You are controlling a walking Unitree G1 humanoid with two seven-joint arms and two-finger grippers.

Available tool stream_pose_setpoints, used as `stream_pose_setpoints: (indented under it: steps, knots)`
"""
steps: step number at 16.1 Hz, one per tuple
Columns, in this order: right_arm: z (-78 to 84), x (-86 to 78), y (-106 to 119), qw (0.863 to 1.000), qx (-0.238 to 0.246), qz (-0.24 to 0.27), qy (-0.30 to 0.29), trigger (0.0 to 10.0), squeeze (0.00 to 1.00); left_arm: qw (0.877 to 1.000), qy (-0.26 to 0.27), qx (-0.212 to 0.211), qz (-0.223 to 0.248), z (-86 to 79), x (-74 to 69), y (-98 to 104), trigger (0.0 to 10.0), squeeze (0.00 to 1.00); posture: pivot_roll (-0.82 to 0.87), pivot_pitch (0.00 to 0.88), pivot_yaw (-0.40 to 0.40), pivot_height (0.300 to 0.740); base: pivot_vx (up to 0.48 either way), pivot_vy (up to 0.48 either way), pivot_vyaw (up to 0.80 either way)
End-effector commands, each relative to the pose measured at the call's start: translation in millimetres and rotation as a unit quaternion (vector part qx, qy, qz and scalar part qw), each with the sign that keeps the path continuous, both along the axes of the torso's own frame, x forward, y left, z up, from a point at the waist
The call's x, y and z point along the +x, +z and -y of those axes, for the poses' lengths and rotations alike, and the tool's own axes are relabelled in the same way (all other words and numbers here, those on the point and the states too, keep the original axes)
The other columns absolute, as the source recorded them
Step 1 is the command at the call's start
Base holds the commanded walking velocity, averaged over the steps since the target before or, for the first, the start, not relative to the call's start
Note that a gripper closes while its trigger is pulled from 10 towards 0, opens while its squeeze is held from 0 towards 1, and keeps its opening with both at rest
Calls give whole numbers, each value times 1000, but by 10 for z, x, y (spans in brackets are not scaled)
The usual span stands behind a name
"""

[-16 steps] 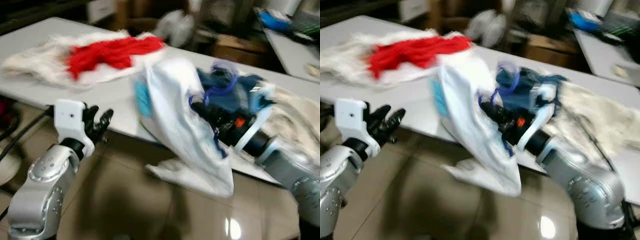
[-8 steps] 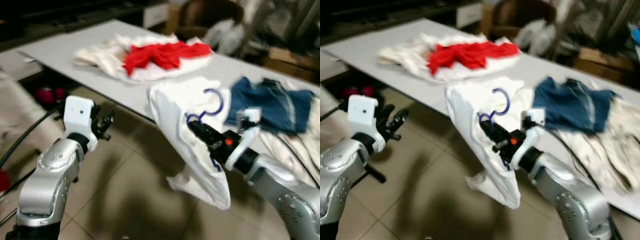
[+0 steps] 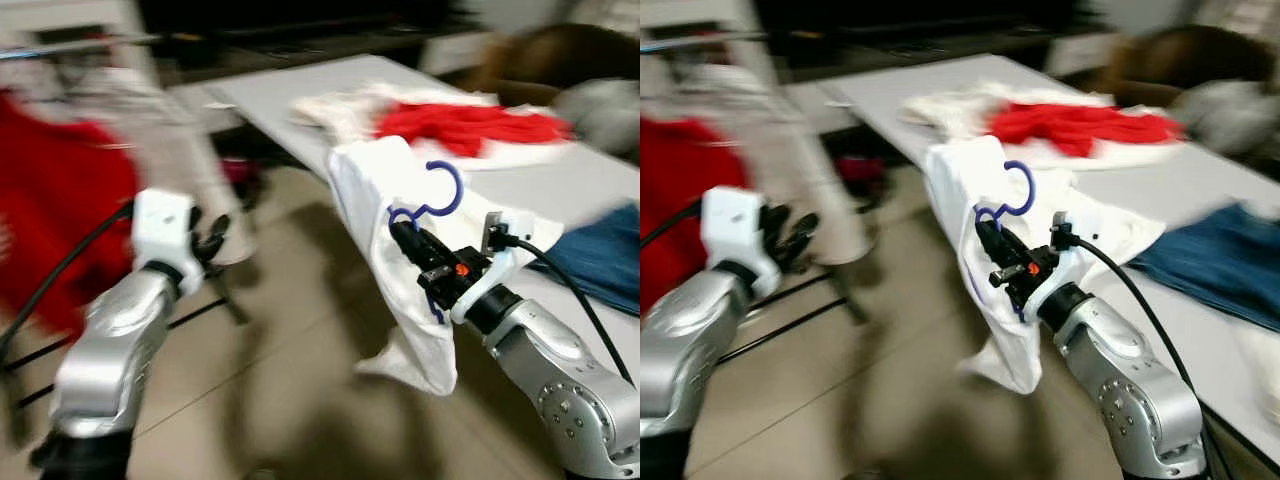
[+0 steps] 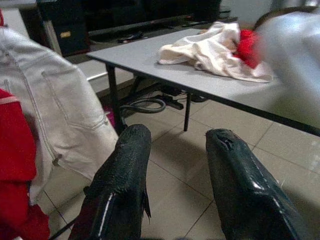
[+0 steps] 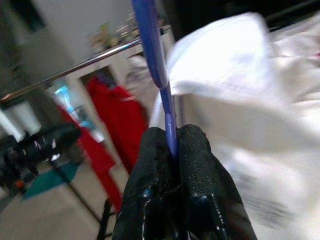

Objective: Hang hanger

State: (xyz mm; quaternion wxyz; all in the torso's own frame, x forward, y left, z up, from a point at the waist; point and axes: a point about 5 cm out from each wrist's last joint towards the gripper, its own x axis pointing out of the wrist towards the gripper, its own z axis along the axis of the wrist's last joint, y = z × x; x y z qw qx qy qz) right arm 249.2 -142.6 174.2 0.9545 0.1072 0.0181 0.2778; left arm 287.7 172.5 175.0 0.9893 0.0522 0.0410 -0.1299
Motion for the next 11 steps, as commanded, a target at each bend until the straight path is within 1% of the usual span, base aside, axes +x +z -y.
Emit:
stream_pose_setpoints:
  steps: [1, 3, 4, 6, 7, 8, 9, 10, 11]
  knots:
    - [21, -24, -53, 1000, -18, 4, -4, 10000, 0, 999, -46, 2, -8, 149, 19, -36, 10000, 133, -85, 0, 18, 740, 0, 0, 800]
    - [13, -68, -98, 1000, -14, -3, -25, 10000, 0, 995, -93, 1, -31, 231, -5, -120, 10000, 133, -111, 0, 48, 740, 0, 0, 800]
    - [19, -104, -145, 999, -12, -16, -43, 10000, 0, 994, -98, 19, -40, 252, 8, -190, 10000, 129, -133, 0, 79, 740, 0, 0, 800]
    - [39, -142, -177, 998, -22, -16, -54, 10000, 0, 993, -106, 14, -48, 278, 6, -233, 10000, 125, -136, 0, 79, 740, 0, 0, 800]
    - [44, -142, -193, 998, -25, -18, -59, 10000, 0, 993, -106, 16, -50, 265, 5, -250, 10000, 125, -137, 0, 78, 740, 0, 0, 800]
    - [26, -118, -201, 998, -30, -18, -60, 10000, 0, 994, -94, 18, -53, 210, 17, -272, 10000, 125, -130, 0, 62, 740, 0, 0, 800]
    - [17, -98, -194, 998, -28, -18, -57, 10000, 0, 994, -89, 19, -52, 190, 27, -279, 10000, 125, -125, 0, 59, 740, 0, 0, 800]
    - [24, -15, -146, 998, -26, -9, -48, 10000, 0, 997, -65, 25, -45, 162, 44, -253, 10000, 129, -83, 0, 42, 740, 0, 0, 800]
    - [44, 95, -110, 999, -20, -2, -48, 10000, 0, 997, -60, 15, -39, 159, 44, -224, 10000, 125, -59, 0, 23, 740, 0, 0, 800]
